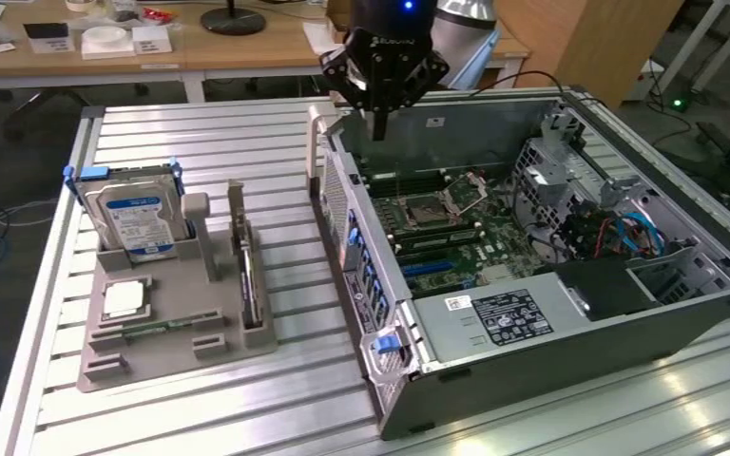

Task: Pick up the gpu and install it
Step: 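Reach for the gpu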

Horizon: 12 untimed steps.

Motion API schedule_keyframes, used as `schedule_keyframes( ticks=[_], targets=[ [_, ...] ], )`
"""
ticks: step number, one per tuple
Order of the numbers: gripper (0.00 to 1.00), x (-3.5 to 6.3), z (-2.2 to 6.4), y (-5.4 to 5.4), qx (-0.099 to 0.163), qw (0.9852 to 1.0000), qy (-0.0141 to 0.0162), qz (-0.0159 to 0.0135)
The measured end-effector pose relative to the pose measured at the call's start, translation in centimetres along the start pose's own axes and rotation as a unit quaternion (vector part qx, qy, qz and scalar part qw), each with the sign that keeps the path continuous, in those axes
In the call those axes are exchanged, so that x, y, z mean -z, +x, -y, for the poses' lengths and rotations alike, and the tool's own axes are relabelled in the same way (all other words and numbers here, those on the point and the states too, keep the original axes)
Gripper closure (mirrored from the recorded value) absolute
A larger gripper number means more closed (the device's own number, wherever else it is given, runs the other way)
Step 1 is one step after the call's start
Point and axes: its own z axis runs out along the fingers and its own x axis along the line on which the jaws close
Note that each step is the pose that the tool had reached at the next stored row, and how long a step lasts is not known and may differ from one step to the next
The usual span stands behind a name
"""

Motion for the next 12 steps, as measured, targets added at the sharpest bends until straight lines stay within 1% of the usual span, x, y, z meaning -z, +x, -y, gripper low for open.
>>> schedule_keyframes(
  ticks=[12],
  targets=[
    [0.89,0.05,0.18,2.4,0.000,1.0000,0.0000,0.0000]
  ],
)
